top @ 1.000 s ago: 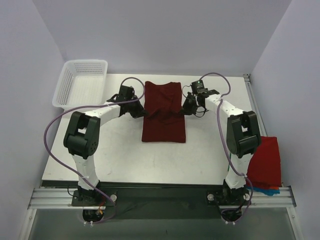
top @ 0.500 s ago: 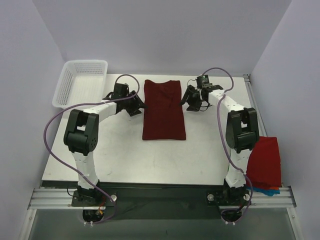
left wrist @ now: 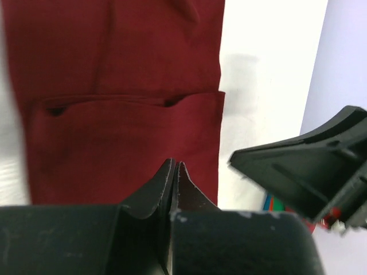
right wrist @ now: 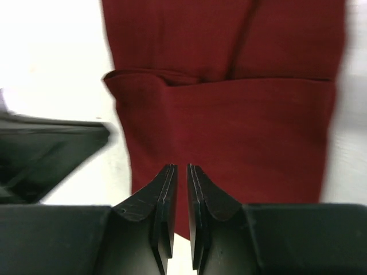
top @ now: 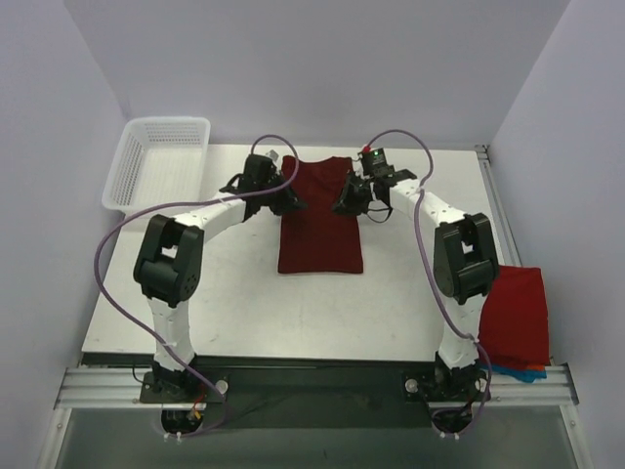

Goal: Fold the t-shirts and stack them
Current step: Fold the folded rectangular tshirt in 1/3 of the way

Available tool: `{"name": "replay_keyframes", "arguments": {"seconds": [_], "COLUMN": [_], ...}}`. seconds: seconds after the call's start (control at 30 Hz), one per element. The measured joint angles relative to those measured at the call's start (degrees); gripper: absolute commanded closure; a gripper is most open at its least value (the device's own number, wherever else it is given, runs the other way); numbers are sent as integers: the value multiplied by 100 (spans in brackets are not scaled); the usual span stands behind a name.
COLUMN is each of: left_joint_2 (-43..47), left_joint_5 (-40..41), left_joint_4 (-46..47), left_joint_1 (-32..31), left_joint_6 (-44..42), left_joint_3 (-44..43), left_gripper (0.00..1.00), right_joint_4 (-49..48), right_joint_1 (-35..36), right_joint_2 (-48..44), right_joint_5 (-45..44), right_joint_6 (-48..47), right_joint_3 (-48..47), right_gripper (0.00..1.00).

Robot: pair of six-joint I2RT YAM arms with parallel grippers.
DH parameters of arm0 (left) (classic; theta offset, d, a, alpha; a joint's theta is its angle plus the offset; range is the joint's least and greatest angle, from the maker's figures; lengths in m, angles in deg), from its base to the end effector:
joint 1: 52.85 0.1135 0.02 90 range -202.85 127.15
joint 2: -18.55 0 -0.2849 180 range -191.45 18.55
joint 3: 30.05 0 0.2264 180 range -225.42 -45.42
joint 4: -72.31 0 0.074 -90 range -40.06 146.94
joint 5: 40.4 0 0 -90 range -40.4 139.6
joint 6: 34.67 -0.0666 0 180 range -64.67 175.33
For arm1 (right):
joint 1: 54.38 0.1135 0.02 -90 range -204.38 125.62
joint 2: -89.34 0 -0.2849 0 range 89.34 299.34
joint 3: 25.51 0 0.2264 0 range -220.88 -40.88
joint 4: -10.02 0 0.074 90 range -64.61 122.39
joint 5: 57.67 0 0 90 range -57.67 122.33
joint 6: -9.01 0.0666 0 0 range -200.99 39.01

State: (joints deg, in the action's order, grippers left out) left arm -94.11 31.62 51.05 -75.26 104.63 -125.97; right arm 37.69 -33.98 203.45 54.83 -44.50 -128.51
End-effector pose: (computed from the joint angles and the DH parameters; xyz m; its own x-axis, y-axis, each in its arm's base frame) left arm 0.4126 -0.1924 0.2266 -0.8165 -0.4433 -0.3698 -0.0484 0.6909 -0.7213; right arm 0.4262 0.1857 0.2450 -0.8298 0.2776 -0.4842 -0.1346 0.7424 0.6563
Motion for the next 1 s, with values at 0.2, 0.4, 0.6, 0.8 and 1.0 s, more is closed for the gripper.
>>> {"name": "replay_keyframes", "arguments": {"seconds": [0.2,0.4,0.6,0.8,1.0], "left_joint_2": [-905,-1416,-1478,-1427,-1167], "left_joint_5": [-275,-450,-693,-780,-656], "left_joint_4": [140,310,763,1438,1840], "left_joint_1": [-221,66,341,382,382], "left_joint_6": [9,103,269,544,715], "left_joint_3": [-472,-472,-278,151,691], "left_gripper": [100,100,100,100,100], "right_joint_4": [-623,-881,-1095,-1322,-1646], "right_joint_1": [105,46,-205,-457,-533], "right_joint_2": [678,1478,1718,1718,1703], "right_joint_5": [634,890,1226,1456,1735], "right_joint_6": [271,468,706,800,885], "right_joint_3": [-374,-623,-590,-409,-177], "right_gripper": [87,89,90,90,90]}}
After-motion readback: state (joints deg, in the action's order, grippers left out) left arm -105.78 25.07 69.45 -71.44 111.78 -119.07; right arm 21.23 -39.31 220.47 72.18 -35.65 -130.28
